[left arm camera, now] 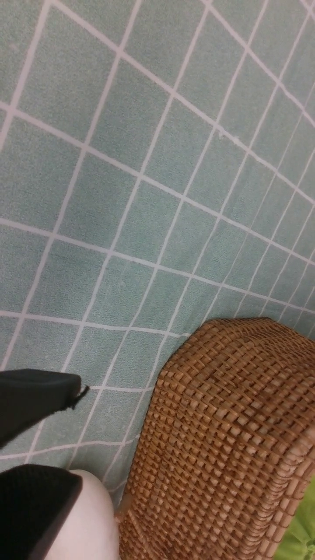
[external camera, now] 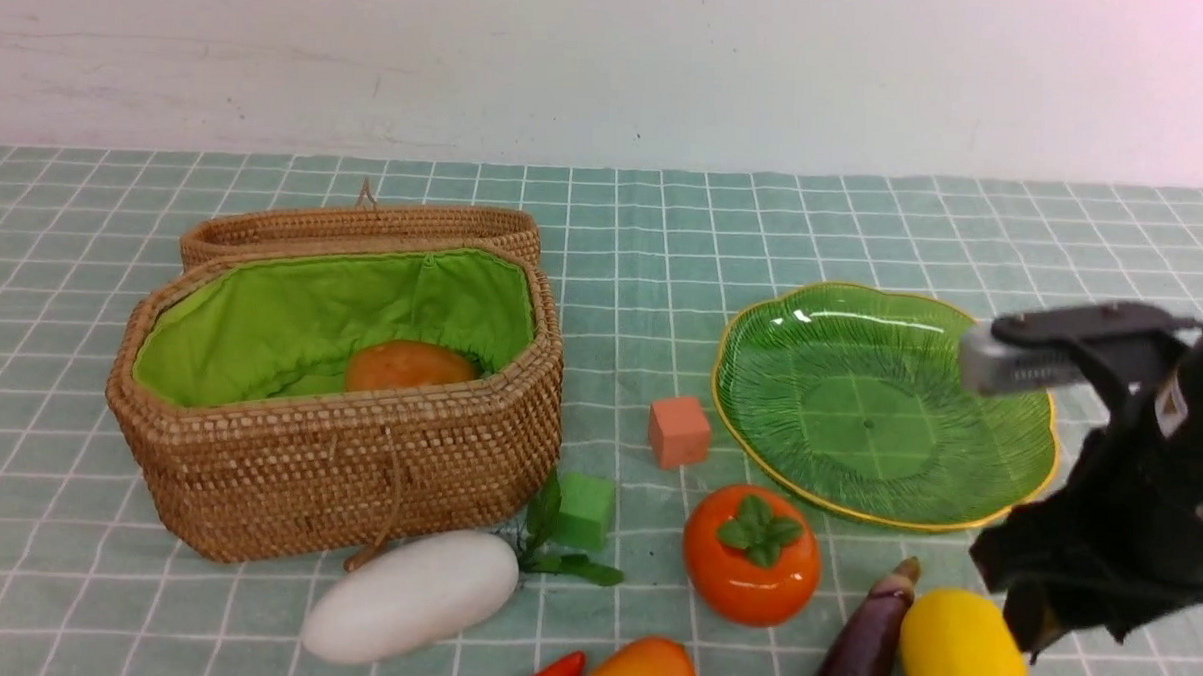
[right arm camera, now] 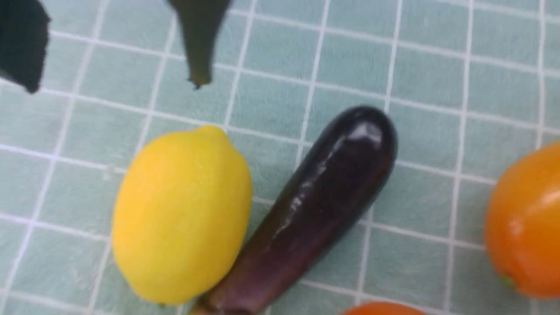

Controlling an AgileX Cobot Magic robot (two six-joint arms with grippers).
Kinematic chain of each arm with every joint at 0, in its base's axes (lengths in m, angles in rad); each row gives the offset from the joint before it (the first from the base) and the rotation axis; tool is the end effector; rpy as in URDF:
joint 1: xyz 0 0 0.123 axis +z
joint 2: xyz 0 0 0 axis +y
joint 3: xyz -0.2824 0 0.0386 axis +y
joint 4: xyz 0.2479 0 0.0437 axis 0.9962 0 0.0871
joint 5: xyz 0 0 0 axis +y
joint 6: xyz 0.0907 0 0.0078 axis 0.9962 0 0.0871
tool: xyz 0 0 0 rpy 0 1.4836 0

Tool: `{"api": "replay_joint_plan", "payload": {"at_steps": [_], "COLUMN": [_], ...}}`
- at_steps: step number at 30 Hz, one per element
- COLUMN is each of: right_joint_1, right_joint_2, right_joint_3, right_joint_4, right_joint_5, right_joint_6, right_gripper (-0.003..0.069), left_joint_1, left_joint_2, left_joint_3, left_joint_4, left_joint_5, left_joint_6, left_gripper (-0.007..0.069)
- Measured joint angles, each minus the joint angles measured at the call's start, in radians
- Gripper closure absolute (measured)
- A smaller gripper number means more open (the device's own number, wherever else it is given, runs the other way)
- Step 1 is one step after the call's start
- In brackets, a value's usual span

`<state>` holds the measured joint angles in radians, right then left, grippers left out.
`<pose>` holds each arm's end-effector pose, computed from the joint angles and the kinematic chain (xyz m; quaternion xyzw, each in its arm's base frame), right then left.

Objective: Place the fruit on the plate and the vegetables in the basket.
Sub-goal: Use the right arm to grab a lemon and put it into the right plate

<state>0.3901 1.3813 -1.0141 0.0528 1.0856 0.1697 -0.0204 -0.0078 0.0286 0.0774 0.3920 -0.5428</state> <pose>0.2298 0.0991 0.2704 -0.0996 0.9894 0.0518 0.0916 0.0523 0.0016 0.1688 -0.1899 0.7895 -0.1304 0.5689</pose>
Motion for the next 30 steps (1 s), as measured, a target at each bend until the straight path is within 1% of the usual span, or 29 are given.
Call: {"api": "replay_joint_plan", "payload": {"at_steps": [1, 2, 3, 4, 5, 7, 10, 14, 15, 16, 17, 18, 23, 25, 28, 30], "right_joint_1": [0.0, 0.0, 0.0, 0.0, 0.0, 0.0, 0.0, 0.0, 0.0, 0.0, 0.0, 0.0, 0.0, 0.0, 0.0, 0.0], "right_joint_2": [-0.002, -0.001, -0.001, 0.0, 0.005, 0.022, 0.079, 0.145, 0.175, 0.183, 0.208, 0.212, 0.209, 0.19, 0.111, 0.075], "right_joint_3": [0.026, 0.038, 0.074, 0.095, 0.112, 0.132, 0.141, 0.142, 0.142, 0.142, 0.141, 0.136, 0.13, 0.129, 0.082, 0.038], "right_joint_4": [0.005, 0.007, 0.018, 0.019, 0.02, 0.012, -0.035, -0.095, -0.109, -0.111, -0.121, -0.122, -0.124, -0.13, -0.182, -0.208], "right_joint_5": [-0.039, -0.059, -0.129, -0.177, -0.22, -0.274, -0.326, -0.342, -0.344, -0.344, -0.342, -0.338, -0.314, -0.266, -0.196, -0.186], "right_joint_6": [0.008, 0.011, 0.026, 0.031, 0.036, 0.046, 0.075, 0.131, 0.15, 0.152, 0.156, 0.156, 0.148, 0.148, 0.148, 0.148], "right_gripper": [0.0131, 0.0121, 0.0049, 0.0017, -0.0004, -0.0019, -0.0015, 0.0005, 0.0025, 0.0029, 0.0063, 0.0083, 0.0083, 0.0083, 0.0083, 0.0083], "left_joint_1": [0.0, 0.0, 0.0, 0.0, 0.0, 0.0, 0.0, 0.0, 0.0, 0.0, 0.0, 0.0, 0.0, 0.0, 0.0, 0.0], "left_joint_2": [0.0, 0.0, 0.0, 0.0, 0.0, 0.0, 0.0, 0.0, 0.0, 0.0, 0.0, 0.0, 0.0, 0.0, 0.0, 0.0], "left_joint_3": [0.0, 0.0, 0.0, 0.0, 0.0, 0.0, 0.0, 0.0, 0.0, 0.0, 0.0, 0.0, 0.0, 0.0, 0.0, 0.0], "left_joint_4": [0.0, 0.0, 0.0, 0.0, 0.0, 0.0, 0.0, 0.0, 0.0, 0.0, 0.0, 0.0, 0.0, 0.0, 0.0, 0.0], "left_joint_5": [0.0, 0.0, 0.0, 0.0, 0.0, 0.0, 0.0, 0.0, 0.0, 0.0, 0.0, 0.0, 0.0, 0.0, 0.0, 0.0], "left_joint_6": [0.0, 0.0, 0.0, 0.0, 0.0, 0.0, 0.0, 0.0, 0.0, 0.0, 0.0, 0.0, 0.0, 0.0, 0.0, 0.0], "left_gripper": [0.0386, 0.0386, 0.0386, 0.0386, 0.0386, 0.0386, 0.0386, 0.0386, 0.0386, 0.0386, 0.0386, 0.0386, 0.0386, 0.0386, 0.0386, 0.0386]}}
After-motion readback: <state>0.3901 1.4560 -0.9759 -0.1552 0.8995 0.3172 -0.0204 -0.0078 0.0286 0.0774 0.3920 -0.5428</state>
